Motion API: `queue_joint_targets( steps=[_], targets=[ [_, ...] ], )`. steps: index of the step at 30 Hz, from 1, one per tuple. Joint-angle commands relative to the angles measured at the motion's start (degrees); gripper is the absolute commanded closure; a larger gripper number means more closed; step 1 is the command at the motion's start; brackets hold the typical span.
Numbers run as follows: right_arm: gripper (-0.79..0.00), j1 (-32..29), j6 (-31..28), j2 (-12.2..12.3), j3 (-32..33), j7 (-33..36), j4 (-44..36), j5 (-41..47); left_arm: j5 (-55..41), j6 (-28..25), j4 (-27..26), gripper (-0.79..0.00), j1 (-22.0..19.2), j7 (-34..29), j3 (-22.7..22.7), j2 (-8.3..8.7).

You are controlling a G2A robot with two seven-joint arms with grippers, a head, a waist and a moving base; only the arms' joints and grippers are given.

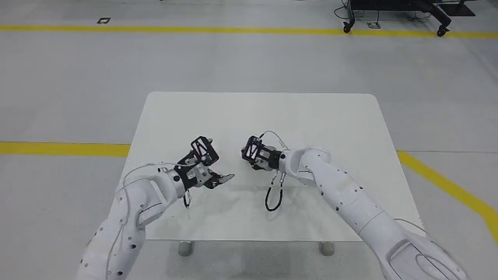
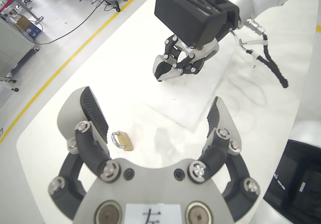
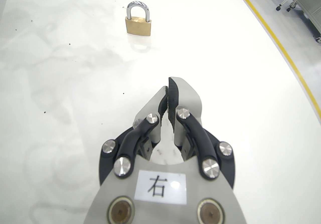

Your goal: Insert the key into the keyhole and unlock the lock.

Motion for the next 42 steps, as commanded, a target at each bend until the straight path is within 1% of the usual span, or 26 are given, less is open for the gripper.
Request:
queue_joint_targets(
  steps=[1, 5, 10, 15, 22, 27, 35, 42],
  targets=[
    [0.0, -0.3, 0.1, 0.2, 0.7, -0.5, 0.0, 0.2, 3.1, 0.0, 0.4, -0.785, -0.5, -0.8, 1.5, 0.01],
    [0.0, -0.6, -0.2, 0.6, 2.2, -0.9, -0.6, 0.5, 7.1, 0.1, 1.4, -0.785, -0.9, -1.2, 4.0, -0.02],
    [0.0, -1.0, -1.1, 1.2, 3.7, -0.6, -2.0, 0.4, 8.6, 2.6, 3.6, -0.785, -2.3, -0.5, 7.0, -0.49],
    [0.0, -1.2, -2.6, 1.4, 4.3, 0.5, -2.8, 0.5, 8.8, 3.4, 7.6, -0.785, -4.9, 2.7, 9.9, -1.07],
    [0.0, -0.5, -4.0, 1.3, 4.6, 1.4, -1.7, 1.9, 8.6, 5.6, 13.3, -0.785, -8.8, 1.3, 13.0, -2.01],
    [0.0, 0.3, -4.9, 1.0, 4.3, 2.1, -0.1, 3.1, 10.7, 6.2, 15.7, -0.785, -10.2, 1.9, 15.5, -2.45],
    [0.0, 1.4, -7.1, 0.7, 4.5, -0.9, 3.2, 5.4, 12.1, 4.8, 18.4, -0.785, -11.9, 2.0, 19.0, -3.14],
    [0.0, 1.5, -8.0, 0.8, 6.1, -4.3, 6.0, 8.4, 11.3, 5.1, 20.0, -0.785, -13.3, 1.1, 20.2, -3.66]
  ],
)
